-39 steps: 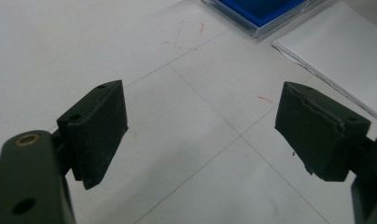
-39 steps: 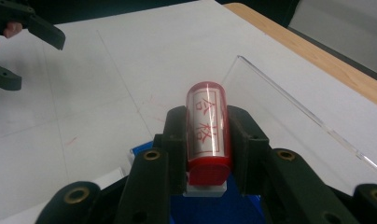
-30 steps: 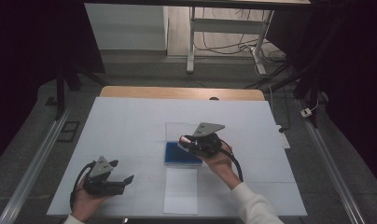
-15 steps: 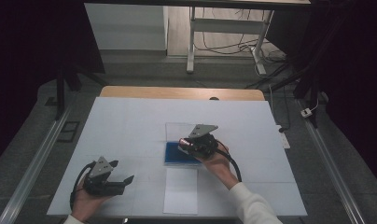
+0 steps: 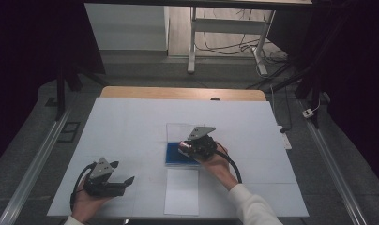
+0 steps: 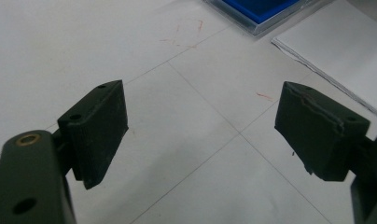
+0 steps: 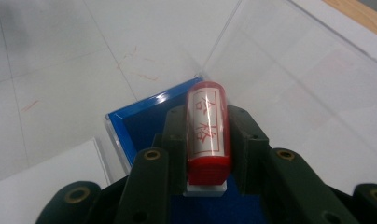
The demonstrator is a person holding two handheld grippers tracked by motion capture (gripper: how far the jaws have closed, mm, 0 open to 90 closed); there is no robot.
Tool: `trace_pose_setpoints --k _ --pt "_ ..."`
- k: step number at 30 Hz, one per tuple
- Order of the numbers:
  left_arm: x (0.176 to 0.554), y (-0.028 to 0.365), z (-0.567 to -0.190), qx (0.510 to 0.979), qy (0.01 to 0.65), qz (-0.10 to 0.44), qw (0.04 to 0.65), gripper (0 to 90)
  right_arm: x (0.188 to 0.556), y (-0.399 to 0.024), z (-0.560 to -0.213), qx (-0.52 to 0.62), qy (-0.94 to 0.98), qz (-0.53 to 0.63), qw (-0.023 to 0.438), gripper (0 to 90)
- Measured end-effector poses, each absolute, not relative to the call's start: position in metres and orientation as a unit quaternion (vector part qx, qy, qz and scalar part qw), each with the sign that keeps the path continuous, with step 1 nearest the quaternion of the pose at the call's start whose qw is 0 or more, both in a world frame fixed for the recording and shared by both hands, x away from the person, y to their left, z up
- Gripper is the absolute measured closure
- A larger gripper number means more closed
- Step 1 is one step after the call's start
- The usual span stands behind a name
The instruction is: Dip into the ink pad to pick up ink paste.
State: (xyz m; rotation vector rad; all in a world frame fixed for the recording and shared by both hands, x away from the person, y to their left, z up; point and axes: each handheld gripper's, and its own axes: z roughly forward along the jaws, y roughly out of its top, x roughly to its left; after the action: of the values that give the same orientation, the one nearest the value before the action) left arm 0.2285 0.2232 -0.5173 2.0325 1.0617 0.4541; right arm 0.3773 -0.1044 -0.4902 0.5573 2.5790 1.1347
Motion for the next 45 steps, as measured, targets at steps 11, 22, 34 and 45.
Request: trace_pose_setpoints --k 11,22,34,45 --pt "0.228 0.224 -0.517 0.799 0.418 0.182 0.391 17.2 0.378 -0.104 -0.497 0.191 0.897 0.377 0.132 69.9" --pt "0.227 0.223 -0.517 0.8 0.417 0.183 0.391 17.3 0.378 -0.103 -0.497 0.2 0.898 0.372 0.126 70.2" --pt "0.227 0.22 -0.517 0.8 0.417 0.18 0.392 17.2 0.377 -0.103 -0.5 0.205 0.898 0.368 0.128 70.6" --pt "0.227 0.222 -0.517 0.799 0.418 0.182 0.392 17.2 0.375 -0.104 -0.502 0.204 0.895 0.372 0.135 70.7"
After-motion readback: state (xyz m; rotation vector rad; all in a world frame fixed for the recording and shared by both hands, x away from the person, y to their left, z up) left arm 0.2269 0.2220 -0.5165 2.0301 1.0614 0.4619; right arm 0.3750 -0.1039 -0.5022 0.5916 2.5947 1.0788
